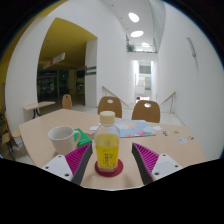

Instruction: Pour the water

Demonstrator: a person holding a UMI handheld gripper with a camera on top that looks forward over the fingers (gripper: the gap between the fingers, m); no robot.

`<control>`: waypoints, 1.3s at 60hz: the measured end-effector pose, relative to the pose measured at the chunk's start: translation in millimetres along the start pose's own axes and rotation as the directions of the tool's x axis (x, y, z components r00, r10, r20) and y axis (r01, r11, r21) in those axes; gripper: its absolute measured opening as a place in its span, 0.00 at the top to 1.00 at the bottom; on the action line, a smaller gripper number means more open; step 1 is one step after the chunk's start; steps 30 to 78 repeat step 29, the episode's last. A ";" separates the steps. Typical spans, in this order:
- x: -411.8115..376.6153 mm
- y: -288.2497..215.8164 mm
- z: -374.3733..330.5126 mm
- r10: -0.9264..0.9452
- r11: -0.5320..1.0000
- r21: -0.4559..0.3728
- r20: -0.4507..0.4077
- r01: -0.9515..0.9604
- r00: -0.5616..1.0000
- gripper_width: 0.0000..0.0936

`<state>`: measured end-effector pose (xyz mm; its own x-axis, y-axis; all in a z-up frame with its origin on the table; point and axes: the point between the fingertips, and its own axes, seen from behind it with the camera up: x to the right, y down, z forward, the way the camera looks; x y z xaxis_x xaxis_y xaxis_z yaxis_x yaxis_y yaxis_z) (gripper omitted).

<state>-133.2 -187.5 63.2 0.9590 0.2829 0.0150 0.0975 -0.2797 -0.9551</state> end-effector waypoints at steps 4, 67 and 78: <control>-18.1 -0.1 -46.5 0.040 0.999 -0.005 0.061 -0.039 0.997 0.08; 7.9 62.4 -201.1 0.124 0.987 -0.113 0.115 -0.111 0.986 0.09; 7.9 62.4 -201.1 0.124 0.987 -0.113 0.115 -0.111 0.986 0.09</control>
